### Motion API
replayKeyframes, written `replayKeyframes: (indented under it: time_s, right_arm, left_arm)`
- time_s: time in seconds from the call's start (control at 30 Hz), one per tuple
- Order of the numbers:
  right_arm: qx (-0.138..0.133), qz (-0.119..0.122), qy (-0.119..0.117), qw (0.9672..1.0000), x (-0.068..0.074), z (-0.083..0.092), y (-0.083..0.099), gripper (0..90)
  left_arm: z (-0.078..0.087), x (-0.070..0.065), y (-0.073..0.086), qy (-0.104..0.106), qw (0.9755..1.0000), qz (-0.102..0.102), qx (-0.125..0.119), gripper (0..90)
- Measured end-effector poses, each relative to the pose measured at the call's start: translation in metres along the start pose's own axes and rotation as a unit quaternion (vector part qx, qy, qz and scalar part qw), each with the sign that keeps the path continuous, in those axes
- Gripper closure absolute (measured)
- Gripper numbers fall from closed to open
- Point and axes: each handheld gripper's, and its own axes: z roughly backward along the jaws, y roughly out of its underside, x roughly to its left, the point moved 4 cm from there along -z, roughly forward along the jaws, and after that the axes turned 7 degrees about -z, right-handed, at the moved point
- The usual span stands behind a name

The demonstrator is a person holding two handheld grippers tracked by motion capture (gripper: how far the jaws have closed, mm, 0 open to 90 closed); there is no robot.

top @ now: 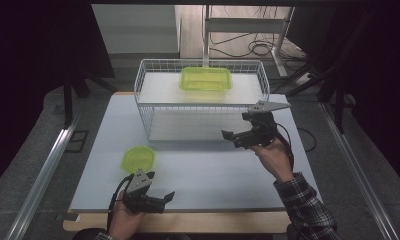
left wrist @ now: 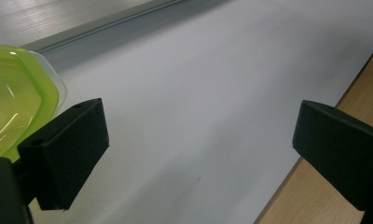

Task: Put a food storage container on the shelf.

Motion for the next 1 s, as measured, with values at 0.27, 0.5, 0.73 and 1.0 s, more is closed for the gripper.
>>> replayKeyframes:
  time_s: [0.27, 0.5, 0.73, 1.0]
  right_arm:
    - [-0.001, -0.005, 0.002, 1.0000, 0.001, 0.006, 0.026, 1.4]
    - [-0.002, -0.013, 0.011, 0.9998, 0.000, 0.012, 0.049, 1.4]
    - [0.000, -0.021, 0.013, 0.9997, 0.002, 0.016, 0.071, 0.0]
    - [0.005, -0.029, 0.017, 0.9994, 0.003, 0.018, 0.095, 0.0]
  left_arm:
    - [0.000, 0.000, 0.000, -0.002, 1.0000, -0.002, 0.004, 3.2]
    - [-0.001, 0.000, 0.001, -0.006, 0.9999, -0.008, 0.002, 3.1]
    - [-0.001, 0.000, 0.002, -0.005, 0.9999, -0.008, -0.007, 3.0]
    - [-0.001, 0.001, 0.002, -0.007, 0.9999, -0.012, -0.010, 2.8]
